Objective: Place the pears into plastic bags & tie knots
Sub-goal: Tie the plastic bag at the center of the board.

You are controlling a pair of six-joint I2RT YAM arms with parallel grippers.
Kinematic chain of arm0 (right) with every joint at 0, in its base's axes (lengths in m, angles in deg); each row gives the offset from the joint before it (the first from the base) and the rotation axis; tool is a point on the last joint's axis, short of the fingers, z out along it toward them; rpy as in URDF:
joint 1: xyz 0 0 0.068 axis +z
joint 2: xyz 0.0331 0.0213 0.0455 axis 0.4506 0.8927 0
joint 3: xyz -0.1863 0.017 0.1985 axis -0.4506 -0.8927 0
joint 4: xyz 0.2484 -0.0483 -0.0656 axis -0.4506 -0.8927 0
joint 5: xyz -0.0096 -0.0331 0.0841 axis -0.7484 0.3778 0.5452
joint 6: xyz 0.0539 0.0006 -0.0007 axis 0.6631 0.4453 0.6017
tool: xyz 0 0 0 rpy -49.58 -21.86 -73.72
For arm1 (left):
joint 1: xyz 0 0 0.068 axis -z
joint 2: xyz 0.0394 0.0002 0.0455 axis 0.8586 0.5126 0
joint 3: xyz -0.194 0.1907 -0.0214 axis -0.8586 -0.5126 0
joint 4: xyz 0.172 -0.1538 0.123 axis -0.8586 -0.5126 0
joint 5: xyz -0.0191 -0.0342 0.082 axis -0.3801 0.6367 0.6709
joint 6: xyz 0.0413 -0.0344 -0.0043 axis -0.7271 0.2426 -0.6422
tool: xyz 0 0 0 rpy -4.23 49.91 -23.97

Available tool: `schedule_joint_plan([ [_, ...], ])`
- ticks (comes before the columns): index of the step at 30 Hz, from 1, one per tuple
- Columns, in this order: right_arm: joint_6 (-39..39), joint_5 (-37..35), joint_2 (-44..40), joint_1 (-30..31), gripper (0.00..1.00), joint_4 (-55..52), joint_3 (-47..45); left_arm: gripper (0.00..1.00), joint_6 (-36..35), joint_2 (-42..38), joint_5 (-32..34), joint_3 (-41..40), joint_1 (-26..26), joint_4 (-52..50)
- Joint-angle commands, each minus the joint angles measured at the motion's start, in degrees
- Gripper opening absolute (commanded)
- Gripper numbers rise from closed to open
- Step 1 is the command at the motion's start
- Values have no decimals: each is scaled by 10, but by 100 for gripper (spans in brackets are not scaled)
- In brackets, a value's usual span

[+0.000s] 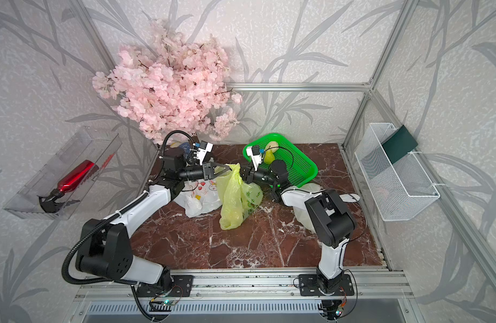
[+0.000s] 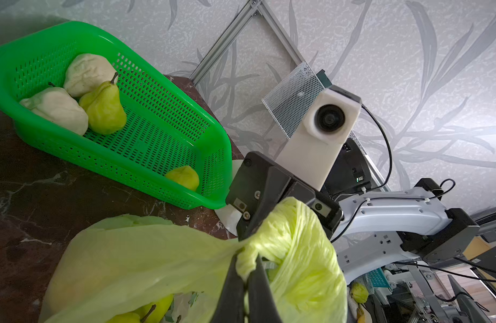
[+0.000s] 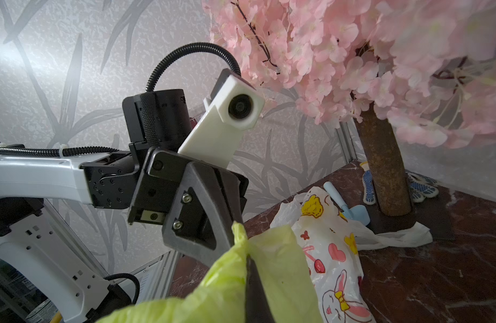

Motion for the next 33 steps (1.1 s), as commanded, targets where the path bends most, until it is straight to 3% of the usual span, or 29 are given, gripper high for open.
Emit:
schedule_joint_plan([
  [1,1,15,-25,4,2,13,8,0,-7,2,1,25,-4,0],
  [5,-11,-3,-53,-6,16,-25,-15,0,-14,-2,10,23,-10,-13],
  [10,-81,-40,-127,-17,37,-159,-58,0,-15,-7,14,14,-21,-15],
  [13,-120,-70,-174,-17,40,-269,-69,0,-22,-10,17,14,-23,-27],
  [16,-152,-144,-242,-14,39,-445,-54,0,-47,-14,32,23,-25,-69],
  [20,-253,-264,-299,36,38,-755,51,0,-50,-14,44,23,-25,-77],
  [24,-315,-366,-271,105,40,-937,165,0,-39,-8,40,26,-24,-67],
  [27,-339,-409,-223,138,46,-1018,246,0,-30,-11,38,26,-24,-55],
  [33,-352,-413,-162,151,48,-1050,341,0,-26,-16,34,24,-19,-50],
])
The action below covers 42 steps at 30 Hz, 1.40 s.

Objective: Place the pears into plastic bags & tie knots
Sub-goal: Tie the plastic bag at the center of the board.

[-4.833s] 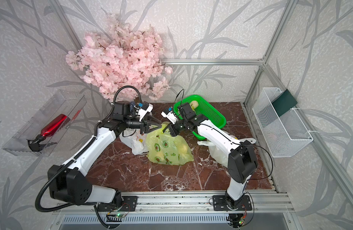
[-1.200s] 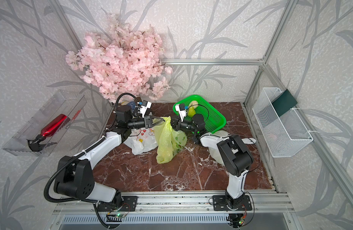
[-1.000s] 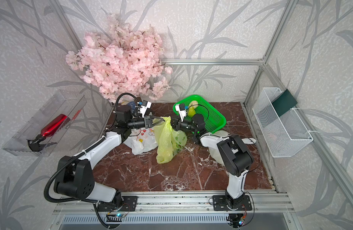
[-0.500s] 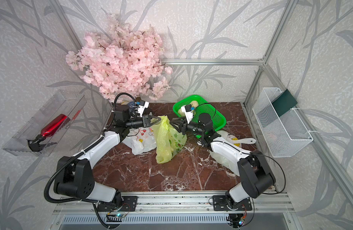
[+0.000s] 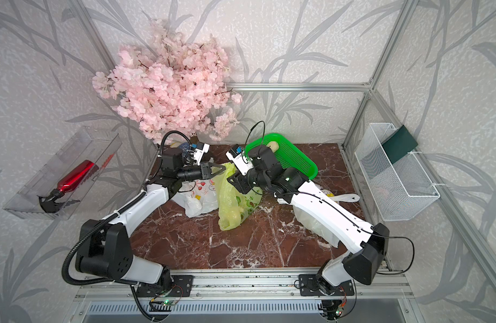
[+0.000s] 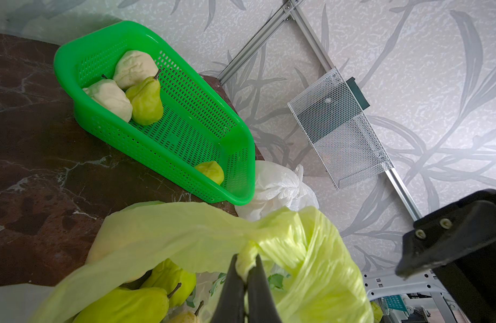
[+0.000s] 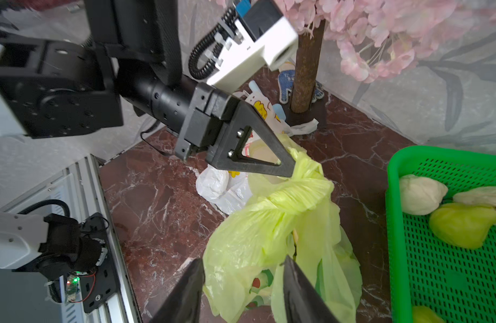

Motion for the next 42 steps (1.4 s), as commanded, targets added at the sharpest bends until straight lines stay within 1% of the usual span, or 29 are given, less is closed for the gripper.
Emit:
schedule_joint_plan([
  [1,-24,-31,27,1,48,-83,41,0,4,-16,-5,16,2,16],
  [12,-29,-21,95,1,44,-98,110,0,4,-19,-12,15,6,18],
  [16,-23,-23,124,-4,36,-112,130,0,1,-21,-14,15,7,16],
  [19,-9,-11,121,-12,34,-104,122,0,-4,-23,-14,13,7,10],
  [25,9,17,107,-32,34,-100,99,0,-15,-25,-10,12,6,0],
  [27,17,33,106,-38,31,-96,91,0,-17,-24,-5,12,6,-4],
  [34,49,105,76,-57,39,-86,75,0,-17,-22,-5,15,6,-7],
  [37,56,125,73,-63,38,-83,72,0,-17,-22,-5,14,6,-7],
  [42,53,122,83,-66,35,-87,76,0,-16,-24,-6,14,6,-7],
])
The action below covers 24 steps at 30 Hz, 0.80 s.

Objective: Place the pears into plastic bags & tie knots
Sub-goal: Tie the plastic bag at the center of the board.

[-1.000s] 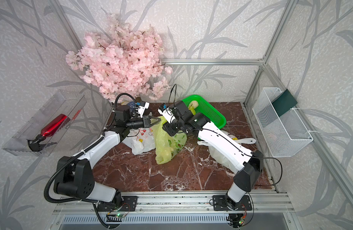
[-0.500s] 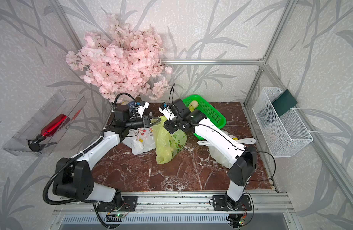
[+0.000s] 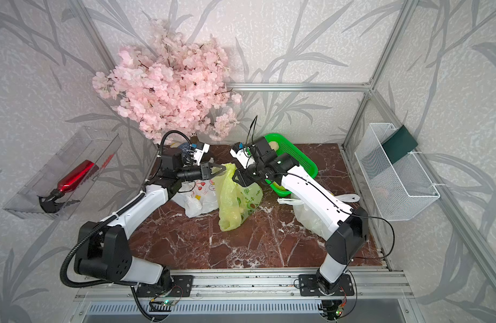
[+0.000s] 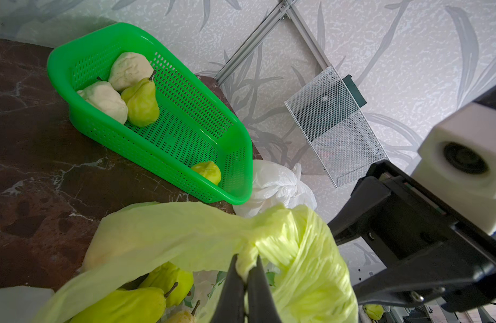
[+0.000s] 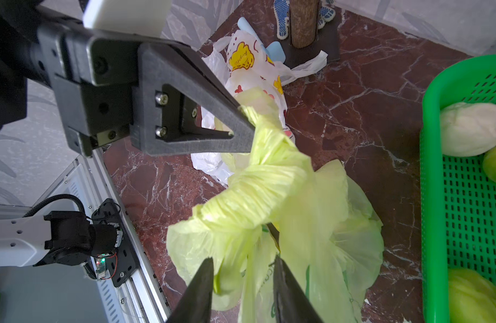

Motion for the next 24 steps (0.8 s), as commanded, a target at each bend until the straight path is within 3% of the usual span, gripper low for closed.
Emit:
schedule_joint_plan([
  [1,2,6,-4,-3,35,-2,3,0,-6,-16,-6,14,2,-2],
  [14,0,-7,33,-1,34,-15,26,0,-3,-15,-7,16,2,-1],
  [20,7,-5,35,-2,15,-12,33,0,-12,-22,-3,16,2,-14],
  [24,29,18,8,-16,10,-9,33,0,-32,-44,24,15,-3,-54],
])
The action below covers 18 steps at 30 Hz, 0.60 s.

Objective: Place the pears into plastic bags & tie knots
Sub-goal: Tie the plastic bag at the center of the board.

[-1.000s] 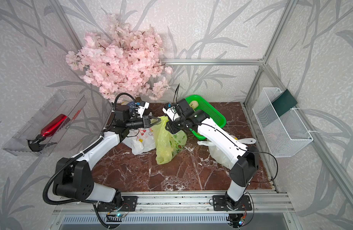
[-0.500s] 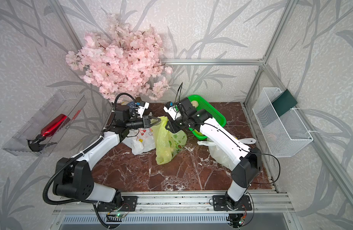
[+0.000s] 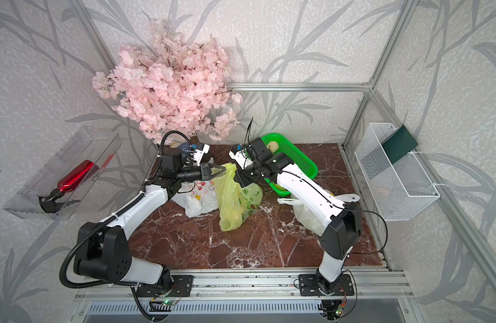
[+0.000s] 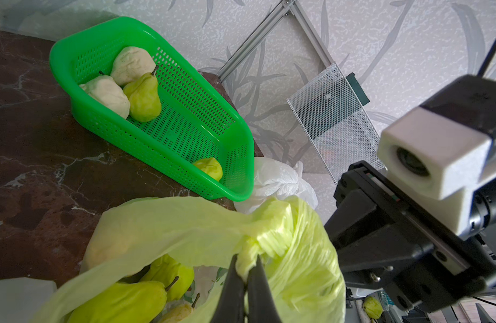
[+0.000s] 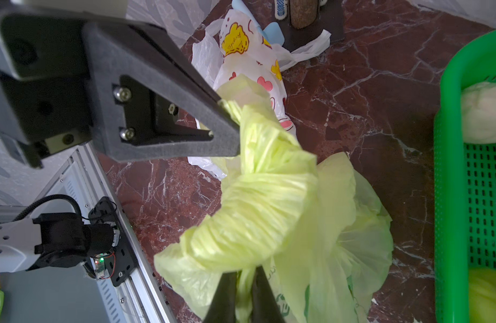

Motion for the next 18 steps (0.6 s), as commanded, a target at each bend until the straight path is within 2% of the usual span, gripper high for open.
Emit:
schedule_joint_plan([
  [1,29,28,-41,-22,8,8,12,0,-22,-40,22,12,-7,-32],
  [5,83,80,-70,-70,2,48,-37,0,-23,-63,34,-3,-24,-66],
  [10,95,71,-85,-100,0,55,-78,0,-31,-88,46,-22,-35,-89],
  [12,78,32,-88,-97,0,31,-74,0,-46,-89,60,-23,-42,-117],
  [15,51,-85,-93,-96,0,-30,-73,0,-48,-93,76,-34,-59,-152],
  [18,69,-190,-119,-123,0,-36,-142,0,-50,-114,117,-68,-78,-190],
])
